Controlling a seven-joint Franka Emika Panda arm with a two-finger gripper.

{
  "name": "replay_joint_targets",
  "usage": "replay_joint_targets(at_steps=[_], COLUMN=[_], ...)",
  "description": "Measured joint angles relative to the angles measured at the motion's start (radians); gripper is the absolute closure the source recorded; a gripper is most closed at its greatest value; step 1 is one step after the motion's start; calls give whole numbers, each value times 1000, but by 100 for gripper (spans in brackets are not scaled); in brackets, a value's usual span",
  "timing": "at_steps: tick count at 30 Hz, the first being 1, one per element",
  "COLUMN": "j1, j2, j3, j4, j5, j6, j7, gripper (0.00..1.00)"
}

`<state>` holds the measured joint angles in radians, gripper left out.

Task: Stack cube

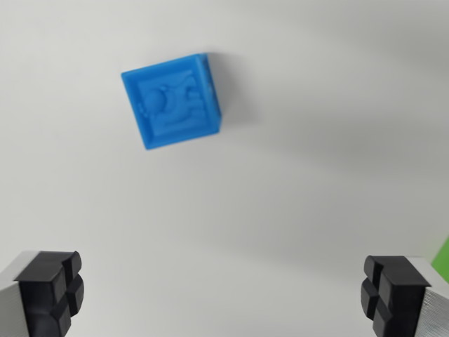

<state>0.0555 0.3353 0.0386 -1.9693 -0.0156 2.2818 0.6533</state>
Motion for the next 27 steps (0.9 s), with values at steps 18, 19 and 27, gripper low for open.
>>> replay_joint_targets(at_steps=[18,19,27], j1=[33,35,37], j2=[161,170,223], j3=[31,32,29], j4=[61,64,66], j5=[-28,-29,-33], j6=[115,120,173], j7=[-129,-132,-136], gripper=[0,0,0])
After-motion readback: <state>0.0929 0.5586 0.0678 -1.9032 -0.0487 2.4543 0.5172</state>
